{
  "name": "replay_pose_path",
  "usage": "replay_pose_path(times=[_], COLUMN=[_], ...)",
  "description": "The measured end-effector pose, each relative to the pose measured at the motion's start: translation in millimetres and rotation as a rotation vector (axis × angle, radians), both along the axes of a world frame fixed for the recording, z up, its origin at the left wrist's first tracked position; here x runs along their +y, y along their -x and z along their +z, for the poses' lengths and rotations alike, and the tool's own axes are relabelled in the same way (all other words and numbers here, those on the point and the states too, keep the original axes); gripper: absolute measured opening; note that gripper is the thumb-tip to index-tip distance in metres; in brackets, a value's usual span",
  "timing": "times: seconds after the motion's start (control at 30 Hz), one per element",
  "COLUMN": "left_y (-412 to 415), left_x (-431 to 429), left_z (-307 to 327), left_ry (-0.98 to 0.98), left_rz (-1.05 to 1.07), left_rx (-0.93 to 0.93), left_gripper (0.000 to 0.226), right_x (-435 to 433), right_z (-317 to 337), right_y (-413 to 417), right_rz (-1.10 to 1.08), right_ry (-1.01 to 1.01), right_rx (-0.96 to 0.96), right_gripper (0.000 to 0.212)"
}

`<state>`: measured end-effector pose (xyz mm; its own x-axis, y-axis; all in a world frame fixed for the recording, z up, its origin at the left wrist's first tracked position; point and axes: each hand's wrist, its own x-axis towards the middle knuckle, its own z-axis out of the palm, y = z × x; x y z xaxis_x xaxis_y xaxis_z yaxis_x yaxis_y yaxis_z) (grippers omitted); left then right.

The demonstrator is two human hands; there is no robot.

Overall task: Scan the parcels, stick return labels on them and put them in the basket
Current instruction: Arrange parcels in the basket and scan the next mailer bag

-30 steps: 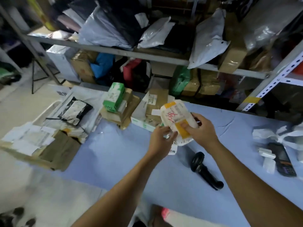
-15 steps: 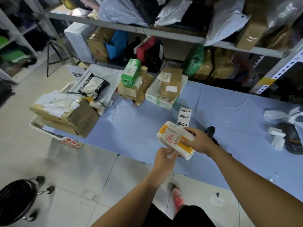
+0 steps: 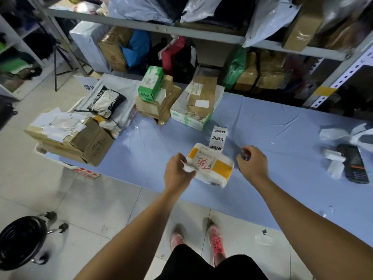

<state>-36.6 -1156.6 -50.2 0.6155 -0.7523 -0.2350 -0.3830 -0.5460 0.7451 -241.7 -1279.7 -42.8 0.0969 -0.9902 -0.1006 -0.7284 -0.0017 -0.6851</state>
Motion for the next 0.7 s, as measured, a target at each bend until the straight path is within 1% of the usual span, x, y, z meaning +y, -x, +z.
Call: replay_pose_path(times=[0.03,0.07,0.13,0.17,0.23,0.27,0.33,0.43,0.5,0.6,0.67,0.7], left_y=[-6.8,-12.5,-21.8,-24.5,-26.4,-25.9,-24.9,-25.7,-26.4,-21.5,-16.8,-14.7], left_x=[-9.8,-20.5,-41.9,-50.9,-62.4,-64.9,-67.0,-65.3,-59.8,-48.1,-44.2,-43.0], left_z=[4.5,9.1,16.9,18.9,18.2,15.8,10.0,3.9,1.2,-2.8,-4.2,-5.1], left_ry=[-0.005,-0.034,-0.129,-0.180,-0.248,-0.261,-0.245,-0.180,-0.136,-0.095,-0.081,-0.068], left_rz=[-0.022,-0.081,-0.293,-0.423,-0.640,-0.713,-0.785,-0.788,-0.718,-0.538,-0.434,-0.393], left_rx=[-0.022,-0.038,-0.113,-0.171,-0.248,-0.262,-0.284,-0.361,-0.376,-0.291,-0.221,-0.197], left_gripper=[0.053,0.069,0.102,0.112,0.120,0.119,0.112,0.105,0.100,0.088,0.083,0.081], right_x=[-2.1,-3.6,-4.7,-4.0,-4.1,-4.5,-6.1,-7.8,-10.0,-14.1,-16.0,-16.3], right_z=[-2.7,-5.7,-13.1,-17.3,-24.9,-27.9,-32.0,-36.2,-38.4,-38.4,-33.5,-28.3], right_y=[8.0,15.8,28.3,32.7,36.7,37.0,34.9,30.6,29.2,27.8,23.4,20.1], right_rz=[-0.051,-0.087,-0.101,-0.078,-0.011,0.015,0.036,0.067,0.098,0.146,0.152,0.127], right_ry=[0.031,0.020,-0.109,-0.197,-0.326,-0.350,-0.327,-0.300,-0.307,-0.307,-0.289,-0.276], right_rx=[0.072,0.150,0.305,0.361,0.434,0.473,0.572,0.722,0.805,0.894,0.877,0.824], right_gripper=[0.026,0.029,0.047,0.057,0.069,0.071,0.065,0.057,0.052,0.044,0.041,0.040])
